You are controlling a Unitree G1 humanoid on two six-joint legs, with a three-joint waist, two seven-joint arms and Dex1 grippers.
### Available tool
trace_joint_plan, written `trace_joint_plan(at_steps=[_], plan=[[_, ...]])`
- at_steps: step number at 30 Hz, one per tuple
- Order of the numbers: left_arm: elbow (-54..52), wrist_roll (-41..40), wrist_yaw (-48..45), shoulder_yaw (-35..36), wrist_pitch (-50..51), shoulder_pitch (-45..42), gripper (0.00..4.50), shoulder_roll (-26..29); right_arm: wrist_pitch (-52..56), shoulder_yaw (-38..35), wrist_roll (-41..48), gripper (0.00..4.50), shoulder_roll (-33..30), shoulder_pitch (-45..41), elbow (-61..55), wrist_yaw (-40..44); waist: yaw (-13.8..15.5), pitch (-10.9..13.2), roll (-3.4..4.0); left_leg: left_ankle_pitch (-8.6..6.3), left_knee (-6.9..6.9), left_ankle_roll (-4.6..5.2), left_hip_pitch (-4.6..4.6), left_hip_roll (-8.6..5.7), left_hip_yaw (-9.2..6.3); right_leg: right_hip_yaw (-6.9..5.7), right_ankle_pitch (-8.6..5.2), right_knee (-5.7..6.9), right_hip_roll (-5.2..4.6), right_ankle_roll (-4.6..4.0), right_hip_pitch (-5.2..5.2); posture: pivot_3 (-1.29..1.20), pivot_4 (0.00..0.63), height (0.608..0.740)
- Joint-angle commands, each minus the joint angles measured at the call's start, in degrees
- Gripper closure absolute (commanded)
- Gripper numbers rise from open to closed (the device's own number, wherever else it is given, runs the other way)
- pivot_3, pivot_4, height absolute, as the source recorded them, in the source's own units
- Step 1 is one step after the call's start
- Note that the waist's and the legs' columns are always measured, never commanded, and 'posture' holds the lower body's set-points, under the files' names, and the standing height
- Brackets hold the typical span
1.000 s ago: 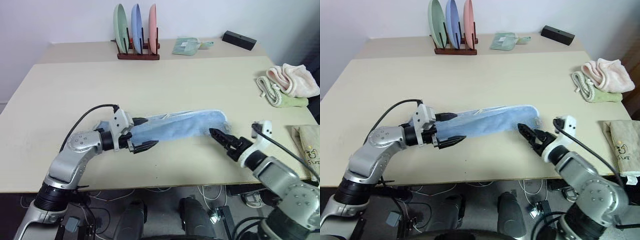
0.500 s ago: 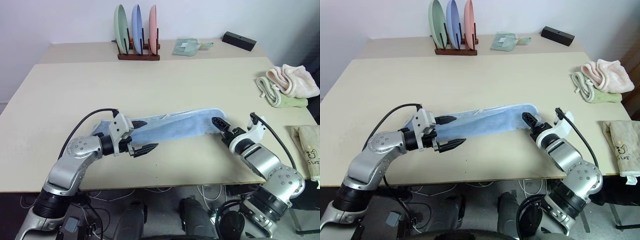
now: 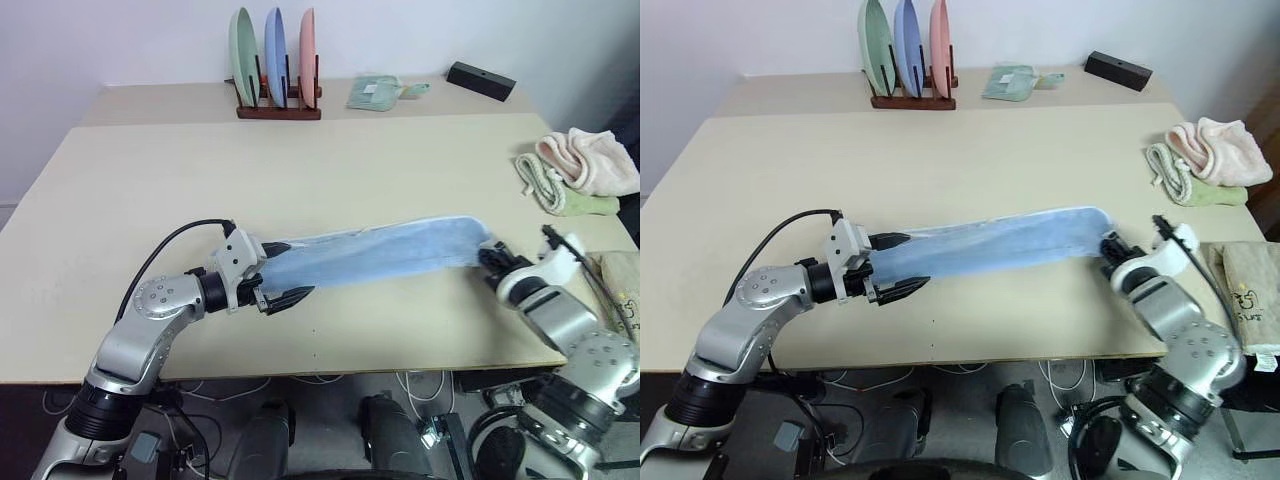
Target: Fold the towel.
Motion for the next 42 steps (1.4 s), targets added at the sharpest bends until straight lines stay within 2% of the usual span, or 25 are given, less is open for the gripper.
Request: trace_joint_plan(at_steps=[1, 5, 8, 12, 15, 18, 22, 29, 32, 35, 36, 40, 42], plan=[[1.28, 0.34, -0.18, 0.31, -2.28, -2.52, 0.00, -1.43, -0.71, -2.82, 1.05, 4.47, -11.04, 1.03, -2.16, 3.89, 0.03, 0.14, 0.33, -0.02, 0.00, 0.03, 0.00, 0.01, 0.01, 0.00, 0.00, 0.00, 0.01, 0.00, 0.00, 0.00, 0.150, 0.740], [3.32, 1.08, -0.31, -0.50, -3.34, -4.31, 0.00, -2.71, -2.46, 2.13, -1.24, 4.47, -18.32, 2.61, -1.70, 9.61, -0.13, 0.11, 0.30, -0.03, 0.05, 0.07, -0.03, -0.04, 0.04, 0.00, -0.01, -0.05, -0.05, 0.01, 0.03, 0.00, 0.150, 0.740], [4.18, 1.19, -0.38, -0.17, -3.68, -5.14, 0.00, -3.13, -4.85, 9.12, -2.84, 4.47, -24.17, 3.50, -6.10, 18.02, -0.55, 0.13, 0.35, -0.06, 0.04, 0.12, -0.01, -0.01, 0.06, 0.01, 0.00, -0.04, -0.03, 0.02, 0.01, 0.00, 0.150, 0.740], [4.32, 1.27, -0.57, 0.42, -3.90, -5.02, 0.00, -2.91, -7.95, 22.77, -5.89, 4.47, -32.22, 5.16, -14.43, 30.75, -0.88, 0.13, 0.37, -0.07, 0.04, 0.14, -0.03, -0.01, 0.05, 0.00, -0.02, -0.03, -0.03, 0.09, 0.00, 0.00, 0.150, 0.740], [3.64, 1.34, -0.18, 0.55, -3.65, -4.75, 0.00, -3.03, -13.17, 37.12, -13.44, 4.47, -37.48, 7.09, -18.34, 38.81, -0.88, 0.14, 0.24, -0.08, 0.04, 0.15, -0.03, -0.01, 0.00, -0.05, -0.03, -0.05, -0.03, 0.13, 0.02, 0.00, 0.150, 0.740], [3.12, 1.33, 0.14, 0.55, -3.39, -4.65, 0.00, -3.07, -17.04, 45.15, -19.10, 4.47, -38.85, 7.50, -17.48, 42.64, -0.39, 0.15, 0.16, -0.08, 0.05, 0.14, -0.08, -0.02, 0.00, -0.06, -0.03, -0.14, -0.04, 0.13, 0.02, 0.00, 0.150, 0.740], [2.04, 1.32, 0.66, 1.09, -3.10, -3.78, 0.00, -2.59, -21.32, 52.82, -25.93, 4.47, -35.84, 5.62, -11.46, 44.62, 0.16, 0.15, 0.14, -0.08, 0.09, 0.14, -0.11, -0.03, 0.01, -0.05, -0.01, -0.26, -0.05, 0.09, 0.04, 0.00, 0.150, 0.740], [0.61, 1.19, 1.53, 1.65, -2.51, -2.65, 0.00, -1.86, -24.69, 55.16, -30.55, 4.47, -35.64, 6.61, -9.99, 49.51, 0.32, 0.16, 0.13, -0.09, 0.03, 0.14, -0.12, -0.03, 0.00, -0.05, 0.03, -0.36, -0.05, 0.14, 0.05, 0.00, 0.150, 0.740], [0.41, 1.21, 1.78, 1.60, -2.36, -2.50, 0.00, -1.83, -25.52, 52.59, -29.35, 3.69, -36.96, 7.75, -12.15, 53.12, 0.32, 0.16, 0.13, -0.09, 0.02, 0.14, -0.12, -0.03, 0.00, -0.06, 0.06, -0.36, -0.04, 0.20, 0.05, 0.00, 0.150, 0.740], [0.27, 1.14, 1.83, 1.66, -2.38, -2.26, 0.00, -1.75, -27.10, 50.12, -28.83, 2.26, -37.74, 9.09, -13.82, 55.83, 0.33, 0.16, 0.13, -0.09, 0.02, 0.14, -0.13, -0.03, 0.00, -0.05, 0.07, -0.37, -0.05, 0.21, 0.06, 0.00, 0.150, 0.740], [0.17, 0.93, 2.04, 1.87, -2.13, -2.07, 0.00, -1.78, -27.11, 46.99, -27.23, 1.82, -38.82, 9.91, -15.64, 57.25, 0.34, 0.16, 0.13, -0.09, 0.02, 0.14, -0.12, -0.03, 0.00, -0.06, 0.07, -0.38, -0.05, 0.21, 0.07, 0.00, 0.150, 0.740], [0.07, 0.63, 2.86, 2.76, -1.66, -1.01, 0.00, -1.77, -26.69, 37.63, -22.82, 1.82, -41.44, 12.34, -18.99, 61.18, 0.41, 0.16, 0.13, -0.09, 0.03, 0.14, -0.13, -0.03, 0.01, -0.06, 0.07, -0.43, -0.05, 0.22, 0.10, 0.00, 0.150, 0.740], [0.34, 1.14, 3.73, 2.91, -1.99, -0.45, 0.00, -2.22, -26.07, 34.54, -21.79, 2.45, -39.87, 10.40, -16.66, 59.22, 0.29, 0.16, 0.08, -0.09, 0.04, 0.14, -0.11, -0.02, 0.00, -0.07, 0.08, -0.45, -0.04, 0.23, 0.13, 0.00, 0.150, 0.740]])
